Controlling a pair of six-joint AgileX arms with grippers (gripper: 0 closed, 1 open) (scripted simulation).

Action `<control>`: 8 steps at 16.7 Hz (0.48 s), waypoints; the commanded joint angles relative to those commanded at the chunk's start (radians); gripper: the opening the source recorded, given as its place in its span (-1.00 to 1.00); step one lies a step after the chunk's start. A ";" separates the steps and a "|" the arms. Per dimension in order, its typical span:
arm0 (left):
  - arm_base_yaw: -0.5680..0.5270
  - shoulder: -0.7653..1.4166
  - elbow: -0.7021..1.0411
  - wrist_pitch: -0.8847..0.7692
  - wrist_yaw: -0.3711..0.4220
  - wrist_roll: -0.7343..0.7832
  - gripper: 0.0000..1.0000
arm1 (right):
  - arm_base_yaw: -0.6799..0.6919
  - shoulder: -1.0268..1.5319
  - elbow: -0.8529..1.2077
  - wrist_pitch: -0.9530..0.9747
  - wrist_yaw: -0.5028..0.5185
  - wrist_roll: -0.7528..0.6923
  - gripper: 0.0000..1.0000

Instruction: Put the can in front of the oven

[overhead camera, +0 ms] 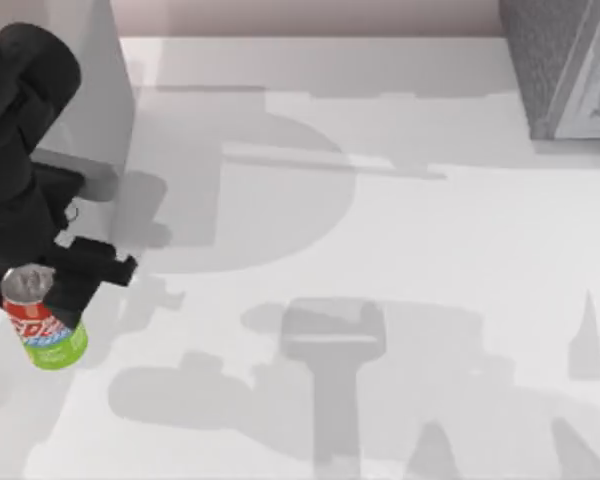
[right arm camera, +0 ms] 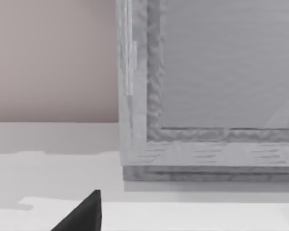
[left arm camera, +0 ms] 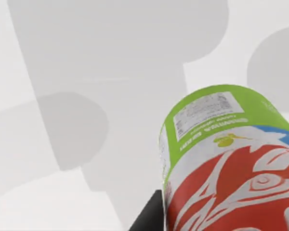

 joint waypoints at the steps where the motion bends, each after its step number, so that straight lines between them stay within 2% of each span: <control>1: 0.050 -0.052 -0.061 0.015 0.002 0.003 -1.00 | 0.000 0.000 0.000 0.000 0.000 0.000 1.00; 5: 0.222 -0.211 -0.244 0.076 0.006 0.010 -1.00 | 0.000 0.000 0.000 0.000 0.000 0.000 1.00; 8: 0.290 -0.263 -0.300 0.106 0.004 0.010 -1.00 | 0.000 0.000 0.000 0.000 0.000 0.000 1.00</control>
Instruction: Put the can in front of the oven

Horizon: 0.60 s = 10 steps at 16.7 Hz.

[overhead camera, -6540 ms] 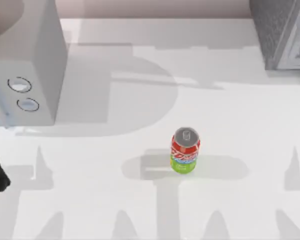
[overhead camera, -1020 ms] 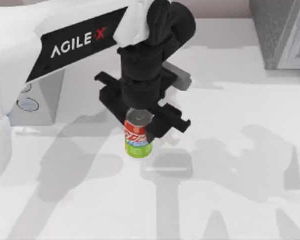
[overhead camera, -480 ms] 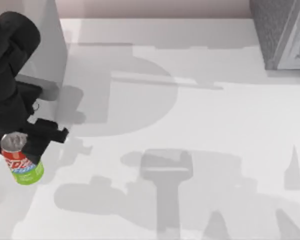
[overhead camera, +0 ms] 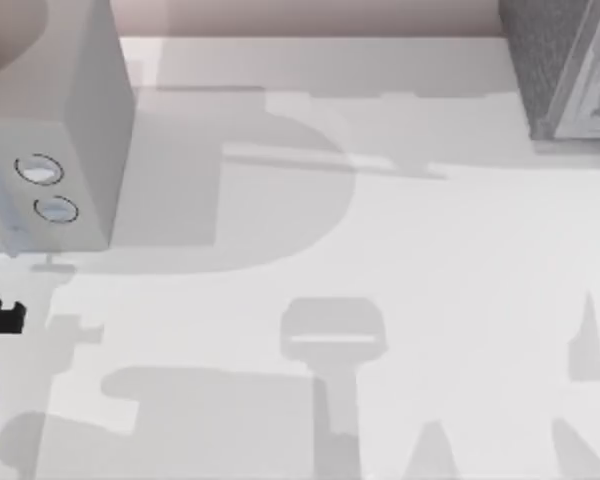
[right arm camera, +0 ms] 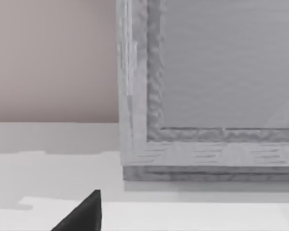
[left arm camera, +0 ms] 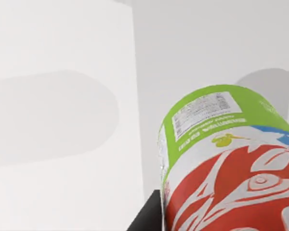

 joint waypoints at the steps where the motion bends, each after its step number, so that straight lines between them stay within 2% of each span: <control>1: 0.004 -0.003 -0.003 0.002 0.000 0.000 -1.00 | 0.000 0.000 0.000 0.000 0.000 0.000 1.00; 10: 0.005 0.004 -0.029 0.035 0.000 0.001 -1.00 | 0.000 0.000 0.000 0.000 0.000 0.000 1.00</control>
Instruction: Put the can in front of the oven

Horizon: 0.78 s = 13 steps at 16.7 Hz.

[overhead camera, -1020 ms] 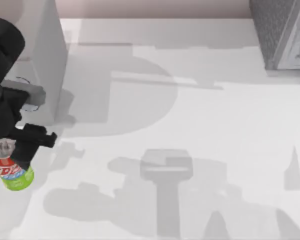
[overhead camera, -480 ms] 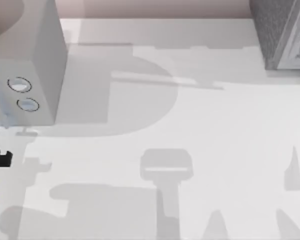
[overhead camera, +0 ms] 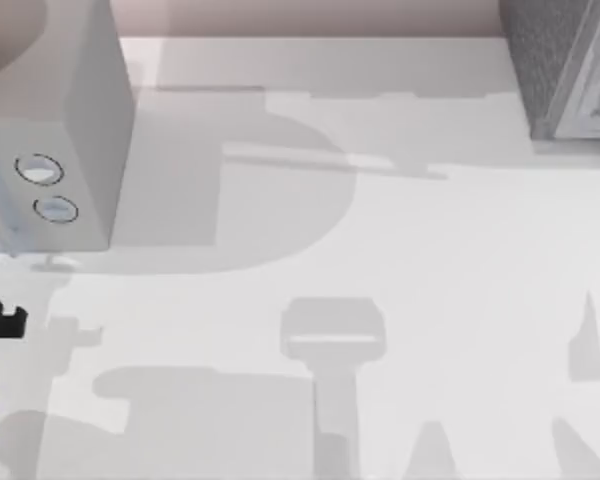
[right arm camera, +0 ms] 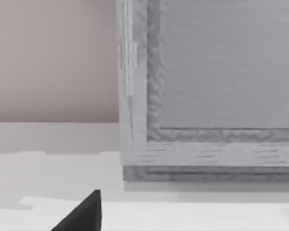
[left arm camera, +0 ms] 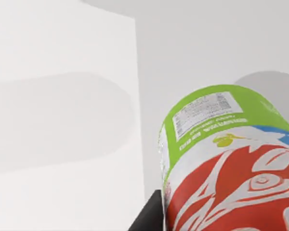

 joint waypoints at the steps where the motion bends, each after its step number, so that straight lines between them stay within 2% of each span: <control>1: 0.000 0.000 0.000 0.000 0.000 0.000 -1.00 | 0.000 0.000 0.000 0.000 0.000 0.000 1.00; 3: 0.000 0.000 0.000 0.000 0.000 0.000 -1.00 | 0.000 0.000 0.000 0.000 0.000 0.000 1.00; 13: 0.000 0.000 0.000 0.000 0.000 0.000 0.51 | 0.000 0.000 0.000 0.000 0.000 0.000 1.00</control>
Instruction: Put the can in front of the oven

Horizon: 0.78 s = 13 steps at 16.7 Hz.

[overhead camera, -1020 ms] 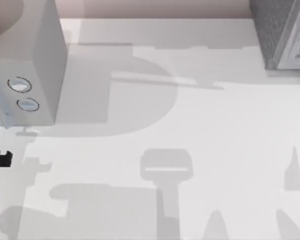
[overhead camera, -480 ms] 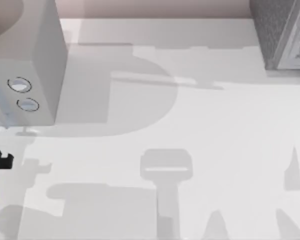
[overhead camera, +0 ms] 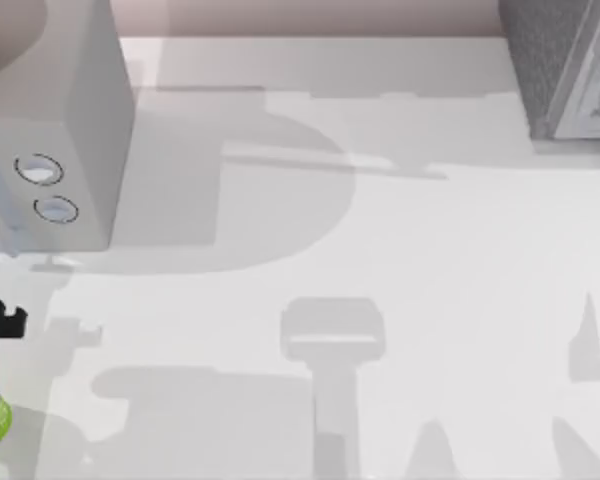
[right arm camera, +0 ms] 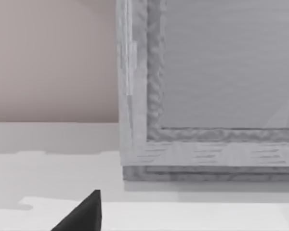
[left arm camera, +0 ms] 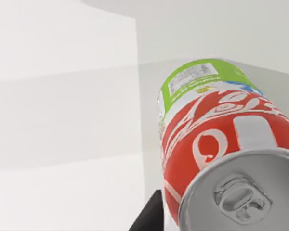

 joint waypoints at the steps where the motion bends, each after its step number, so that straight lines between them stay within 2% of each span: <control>1: 0.000 0.000 0.000 0.000 0.000 0.000 0.66 | 0.000 0.000 0.000 0.000 0.000 0.000 1.00; 3: 0.000 0.000 0.000 0.000 0.000 0.000 0.96 | 0.000 0.000 0.000 0.000 0.000 0.000 1.00; 4: 0.000 0.000 0.000 0.000 0.000 0.000 1.00 | 0.000 0.000 0.000 0.000 0.000 0.000 1.00; 13: 0.000 0.000 0.004 -0.004 0.000 0.000 1.00 | 0.000 0.000 0.000 0.000 0.000 0.000 1.00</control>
